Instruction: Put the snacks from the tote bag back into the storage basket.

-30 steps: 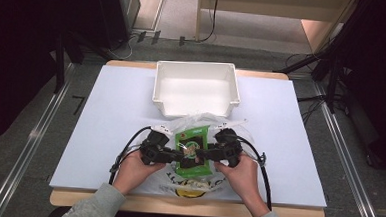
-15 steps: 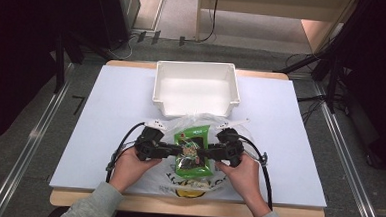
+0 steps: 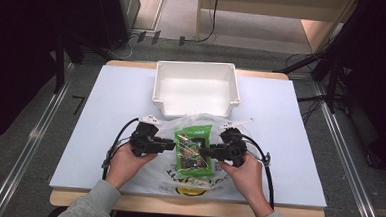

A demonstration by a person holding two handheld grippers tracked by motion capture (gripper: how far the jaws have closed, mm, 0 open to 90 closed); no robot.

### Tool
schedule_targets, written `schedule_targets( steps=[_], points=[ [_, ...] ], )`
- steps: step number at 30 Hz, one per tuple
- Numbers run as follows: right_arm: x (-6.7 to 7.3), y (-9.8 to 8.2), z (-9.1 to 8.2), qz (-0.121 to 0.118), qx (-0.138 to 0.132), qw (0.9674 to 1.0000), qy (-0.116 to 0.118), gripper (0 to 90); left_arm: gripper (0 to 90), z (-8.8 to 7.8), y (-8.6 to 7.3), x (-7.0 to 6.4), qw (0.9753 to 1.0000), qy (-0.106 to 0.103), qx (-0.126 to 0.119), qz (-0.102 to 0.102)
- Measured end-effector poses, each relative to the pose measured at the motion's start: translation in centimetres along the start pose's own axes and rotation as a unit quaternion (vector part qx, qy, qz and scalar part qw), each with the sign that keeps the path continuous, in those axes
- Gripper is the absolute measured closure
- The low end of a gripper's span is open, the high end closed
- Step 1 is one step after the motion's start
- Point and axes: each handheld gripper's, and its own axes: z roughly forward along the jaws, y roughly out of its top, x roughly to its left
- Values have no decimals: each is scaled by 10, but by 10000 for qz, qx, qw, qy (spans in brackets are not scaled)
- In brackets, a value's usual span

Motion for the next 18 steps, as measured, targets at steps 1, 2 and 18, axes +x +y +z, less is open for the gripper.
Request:
schedule_targets(
  steps=[1, 2, 18],
  points=[
    [0, 0, -1, 9, -12, 10000, 9, 667, 780, 0, 0, 0, 10000, -19, -2, -6],
    [-1, 0, -2, 11, -26, 10000, 25, 674, 772, 0, 0, 0, 10000, -33, 4, -22],
    [5, 4, -22, 182, -285, 9991, 262, 740, 612, 2, -2, -4, 9995, -308, 39, 94]
  ],
)
